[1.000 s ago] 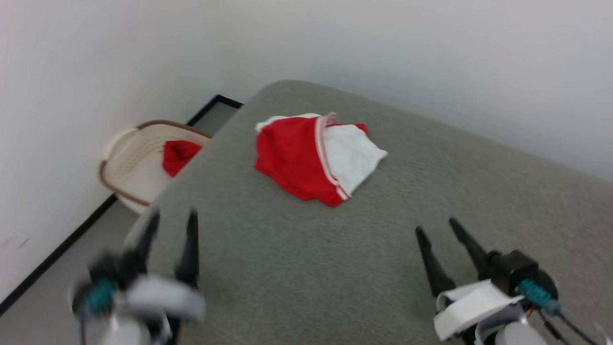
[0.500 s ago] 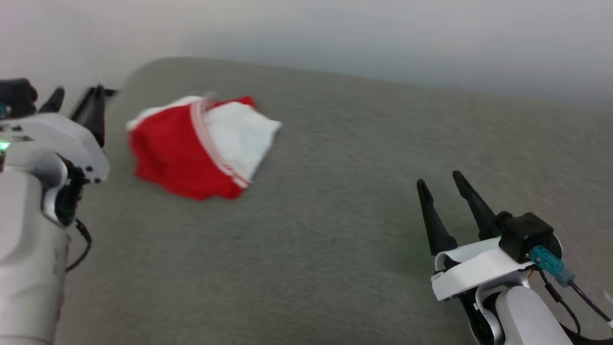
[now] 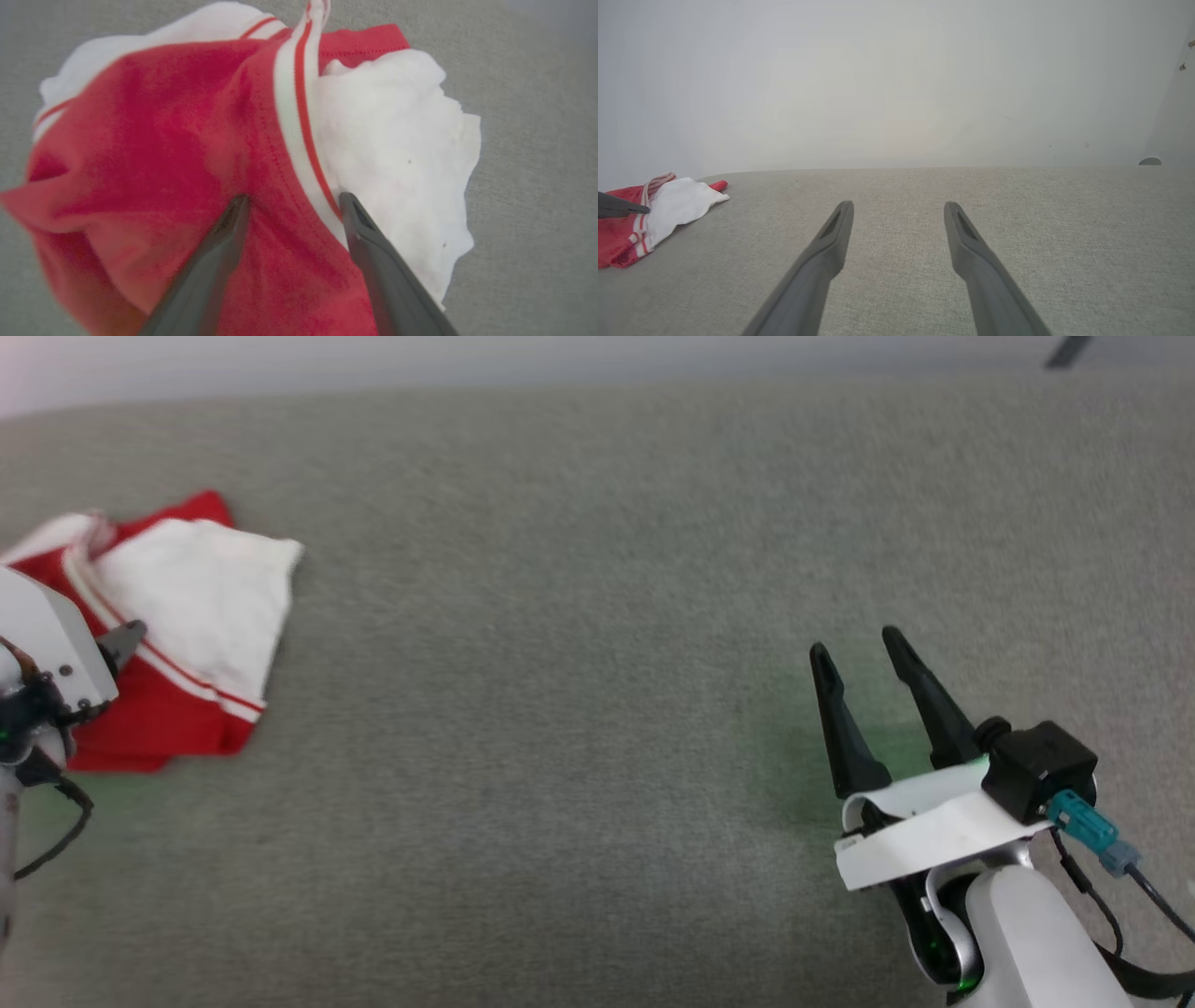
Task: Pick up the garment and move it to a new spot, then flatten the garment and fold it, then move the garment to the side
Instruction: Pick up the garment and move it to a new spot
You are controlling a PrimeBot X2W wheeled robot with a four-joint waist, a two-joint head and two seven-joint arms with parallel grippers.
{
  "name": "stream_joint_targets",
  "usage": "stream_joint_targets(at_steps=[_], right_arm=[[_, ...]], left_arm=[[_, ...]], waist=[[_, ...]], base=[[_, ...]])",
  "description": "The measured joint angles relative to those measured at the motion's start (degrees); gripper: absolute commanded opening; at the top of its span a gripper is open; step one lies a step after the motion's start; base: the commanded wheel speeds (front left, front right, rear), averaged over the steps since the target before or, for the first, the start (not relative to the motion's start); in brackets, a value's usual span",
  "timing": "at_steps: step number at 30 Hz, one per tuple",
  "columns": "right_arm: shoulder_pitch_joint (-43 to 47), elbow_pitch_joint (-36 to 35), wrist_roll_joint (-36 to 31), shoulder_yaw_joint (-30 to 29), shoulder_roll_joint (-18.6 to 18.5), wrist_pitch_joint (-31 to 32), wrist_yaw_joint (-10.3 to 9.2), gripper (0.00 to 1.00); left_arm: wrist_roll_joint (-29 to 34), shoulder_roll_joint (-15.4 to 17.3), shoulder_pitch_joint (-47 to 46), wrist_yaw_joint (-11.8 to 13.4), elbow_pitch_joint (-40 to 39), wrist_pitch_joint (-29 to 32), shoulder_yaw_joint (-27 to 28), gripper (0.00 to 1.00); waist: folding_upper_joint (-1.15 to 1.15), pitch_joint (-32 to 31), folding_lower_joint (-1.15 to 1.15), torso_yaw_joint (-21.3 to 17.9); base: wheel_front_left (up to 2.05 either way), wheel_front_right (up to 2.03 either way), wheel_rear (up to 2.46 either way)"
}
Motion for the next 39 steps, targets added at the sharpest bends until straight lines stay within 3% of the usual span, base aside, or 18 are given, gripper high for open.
stream_joint_targets(at_steps=[10,11,12,13,14,23,29,32,39], right_arm=[[-1.8,-1.6,-1.7,0.1,0.0,0.0,0.00,1.00],[-1.8,-1.6,-1.8,0.1,0.0,0.0,0.00,1.00],[-1.8,-1.6,-1.8,0.2,0.0,0.0,0.00,1.00],[-1.9,-1.5,-2.0,0.4,0.0,0.0,0.00,1.00],[-1.9,-1.4,-2.1,0.6,0.0,0.0,0.00,1.00],[-0.5,-0.2,-1.7,0.0,0.1,0.0,0.00,1.00],[1.0,1.1,-1.0,0.3,0.1,0.0,0.00,1.00],[2.2,1.4,-0.6,-0.3,0.2,0.0,0.00,1.00],[5.0,1.4,0.9,-2.7,0.2,0.0,0.00,1.00]], left_arm=[[-1.4,1.1,-5.3,0.0,5.5,2.1,-1.2,1.00],[-1.8,1.2,-5.4,0.1,5.6,2.1,-1.2,0.89],[-2.3,1.5,-5.4,0.2,5.6,2.3,-1.3,0.49],[-2.8,1.8,-5.3,0.2,5.5,2.4,-1.3,0.16],[-3.4,2.1,-5.3,0.2,5.4,2.3,-1.4,0.00],[-5.3,2.7,-1.4,0.5,0.4,-8.0,-6.0,0.00],[-7.8,0.4,-0.6,0.0,-7.0,-13.6,-12.1,0.00],[-8.8,2.0,-1.1,0.0,-11.1,-15.3,-15.0,0.00],[-12.5,0.7,-4.3,0.0,-23.4,-16.7,-21.5,0.00]], waist=[[0.00,8.5,0.00,-4.2],[0.00,9.0,0.00,-4.6],[0.00,9.4,0.00,-5.0],[0.00,9.7,0.00,-5.4],[0.00,9.9,0.00,-5.7],[0.00,7.0,0.00,-6.2],[0.00,2.3,0.00,-4.7],[0.00,-0.3,0.00,-4.1],[0.00,-5.2,0.00,-4.0]], base=[[0.00,0.00,0.00],[0.00,0.00,0.00],[0.00,0.00,0.00],[0.00,0.00,0.00],[0.00,0.00,0.00],[0.00,0.00,0.00],[0.00,0.00,0.00],[0.00,0.00,0.00],[0.00,0.00,0.00]])
